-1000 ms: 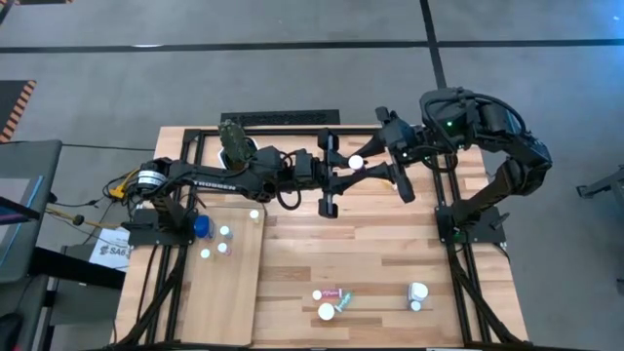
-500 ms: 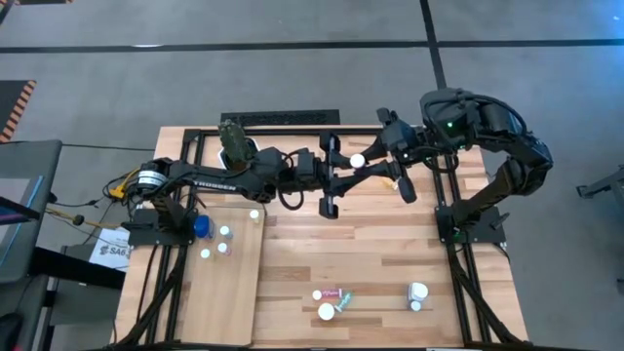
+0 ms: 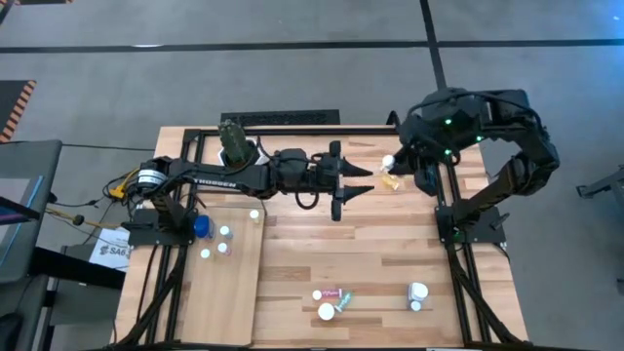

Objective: Pick and place medicine bottles onto shelf by color
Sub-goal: Put the light blue pill bottle on the shelf

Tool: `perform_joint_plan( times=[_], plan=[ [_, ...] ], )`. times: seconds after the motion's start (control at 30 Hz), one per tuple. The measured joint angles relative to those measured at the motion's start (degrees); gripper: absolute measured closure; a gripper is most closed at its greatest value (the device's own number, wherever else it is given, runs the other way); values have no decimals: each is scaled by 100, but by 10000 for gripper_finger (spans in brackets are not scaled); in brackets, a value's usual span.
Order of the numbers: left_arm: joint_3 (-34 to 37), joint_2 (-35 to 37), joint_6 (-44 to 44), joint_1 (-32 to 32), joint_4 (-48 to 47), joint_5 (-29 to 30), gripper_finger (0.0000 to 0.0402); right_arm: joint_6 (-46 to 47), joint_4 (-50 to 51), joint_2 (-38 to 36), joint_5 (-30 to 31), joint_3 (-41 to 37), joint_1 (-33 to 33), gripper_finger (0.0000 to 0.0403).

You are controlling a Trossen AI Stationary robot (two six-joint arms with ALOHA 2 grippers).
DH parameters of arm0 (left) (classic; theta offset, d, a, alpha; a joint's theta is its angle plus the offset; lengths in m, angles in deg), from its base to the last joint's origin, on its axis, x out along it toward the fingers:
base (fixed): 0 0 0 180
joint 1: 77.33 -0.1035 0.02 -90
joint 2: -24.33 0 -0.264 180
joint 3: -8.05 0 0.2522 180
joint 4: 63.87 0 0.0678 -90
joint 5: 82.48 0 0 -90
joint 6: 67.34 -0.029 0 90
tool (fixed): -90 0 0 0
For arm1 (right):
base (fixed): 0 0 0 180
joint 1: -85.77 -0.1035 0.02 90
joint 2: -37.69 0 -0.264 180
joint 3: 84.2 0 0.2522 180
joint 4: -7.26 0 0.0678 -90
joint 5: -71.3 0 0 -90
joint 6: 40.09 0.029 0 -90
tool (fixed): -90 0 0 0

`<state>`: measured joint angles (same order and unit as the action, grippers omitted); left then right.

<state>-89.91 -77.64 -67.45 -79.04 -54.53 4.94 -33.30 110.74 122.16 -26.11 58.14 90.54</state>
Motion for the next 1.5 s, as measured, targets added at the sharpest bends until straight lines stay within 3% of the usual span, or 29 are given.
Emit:
perform_joint_plan(
  times=[0.13, 0.27, 0.5, 0.73, 0.9, 1.5],
  plan=[
    [-177, 13, 21, -29, -389, 5, 232, 211, 9, -81, -478, -186, -1, 299],
    [-792, 17, -187, -11, -1704, 1, 203, 390, 42, -248, -748, -448, -44, 299],
    [-1695, 31, -1834, 164, -3303, 70, 162, 436, 34, -257, -811, -899, -139, 299],
    [-1884, 33, -3157, 312, -3488, 122, 154, 392, -153, -225, -1142, -1380, -136, 299],
    [-1884, 33, -3717, 370, -3505, 198, 154, 388, -636, -75, -1704, -1497, -136, 299],
    [-1884, 31, -3856, 603, -3881, 255, 154, -154, -1054, 575, -2380, -1513, 106, 299]
  ],
)
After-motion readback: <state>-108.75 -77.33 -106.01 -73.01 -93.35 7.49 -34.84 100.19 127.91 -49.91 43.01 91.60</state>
